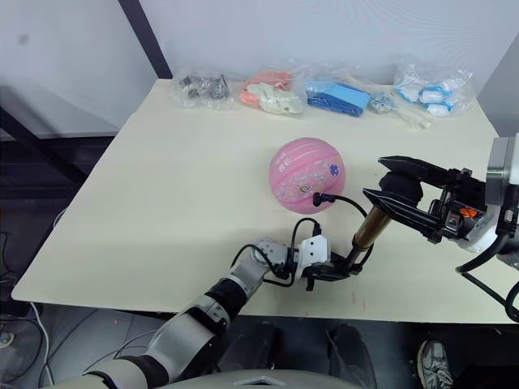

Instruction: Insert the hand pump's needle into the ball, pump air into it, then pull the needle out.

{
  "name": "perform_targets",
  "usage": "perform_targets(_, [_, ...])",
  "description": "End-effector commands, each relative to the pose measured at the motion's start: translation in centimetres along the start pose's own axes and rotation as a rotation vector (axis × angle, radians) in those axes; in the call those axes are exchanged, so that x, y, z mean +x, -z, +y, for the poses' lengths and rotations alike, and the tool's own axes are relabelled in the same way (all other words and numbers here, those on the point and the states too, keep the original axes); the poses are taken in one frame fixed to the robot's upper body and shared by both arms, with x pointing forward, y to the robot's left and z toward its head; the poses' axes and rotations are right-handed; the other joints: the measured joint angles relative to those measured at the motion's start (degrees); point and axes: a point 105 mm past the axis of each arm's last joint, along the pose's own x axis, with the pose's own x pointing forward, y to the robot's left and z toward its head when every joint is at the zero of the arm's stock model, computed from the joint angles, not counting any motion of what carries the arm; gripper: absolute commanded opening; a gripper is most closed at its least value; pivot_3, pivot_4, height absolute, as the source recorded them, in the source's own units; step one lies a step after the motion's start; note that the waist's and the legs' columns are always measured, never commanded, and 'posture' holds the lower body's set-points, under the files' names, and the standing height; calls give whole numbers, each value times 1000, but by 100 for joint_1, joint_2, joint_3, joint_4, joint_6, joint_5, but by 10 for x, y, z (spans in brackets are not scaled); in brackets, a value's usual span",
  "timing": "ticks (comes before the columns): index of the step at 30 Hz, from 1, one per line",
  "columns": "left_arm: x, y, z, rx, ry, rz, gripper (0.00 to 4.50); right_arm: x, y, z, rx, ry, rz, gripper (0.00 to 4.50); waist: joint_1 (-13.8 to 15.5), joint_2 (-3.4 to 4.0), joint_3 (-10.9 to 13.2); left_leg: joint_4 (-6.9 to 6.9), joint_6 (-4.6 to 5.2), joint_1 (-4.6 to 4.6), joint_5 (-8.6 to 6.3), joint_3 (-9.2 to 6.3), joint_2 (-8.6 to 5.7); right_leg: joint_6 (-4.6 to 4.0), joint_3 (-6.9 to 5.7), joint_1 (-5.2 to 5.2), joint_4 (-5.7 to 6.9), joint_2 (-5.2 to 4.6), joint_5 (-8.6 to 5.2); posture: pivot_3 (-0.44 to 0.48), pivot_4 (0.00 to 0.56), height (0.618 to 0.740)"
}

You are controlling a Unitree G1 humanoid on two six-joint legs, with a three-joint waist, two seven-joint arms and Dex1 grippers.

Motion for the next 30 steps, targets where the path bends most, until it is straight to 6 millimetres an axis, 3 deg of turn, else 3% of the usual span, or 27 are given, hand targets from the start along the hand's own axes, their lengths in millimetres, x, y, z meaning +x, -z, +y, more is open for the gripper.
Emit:
perform_targets(1, [-2, 27, -15, -76, 33, 82, 1030, -2, -18, -1, -60, 10, -48, 2158, 0, 0, 0, 0, 0, 0, 0, 0, 0, 0, 0, 0, 0, 0, 0, 0, 150, 740])
perform_targets(4, [-2, 28, -15, -79, 34, 83, 1030, 0, -22, -2, -60, 7, -57, 2158, 0, 1, 0, 1, 0, 0, 0, 0, 0, 0, 0, 0, 0, 0, 0, 0, 150, 740])
perform_targets(9, [-2, 27, -16, -77, 36, 82, 1030, 1, -6, 3, -34, -3, 0, 2158, 1, -1, 0, 1, 0, 0, 0, -1, 0, 0, 0, 0, 0, 0, 0, 0, 150, 740])
perform_targets(24, [-1, 26, -13, -73, 27, 80, 1030, 1, 99, 24, 132, 39, 114, 2158, -8, -12, -18, 2, 0, 20, 0, -1, 1, 1, -1, 10, 4, 4, 0, 0, 150, 740])
perform_targets(30, [-2, 25, -13, -70, 22, 77, 1030, 0, 126, 30, 128, 42, 157, 2158, -14, -14, -19, -5, 0, 60, -1, 2, 3, 3, 1, 45, 4, 5, -3, 0, 150, 740])
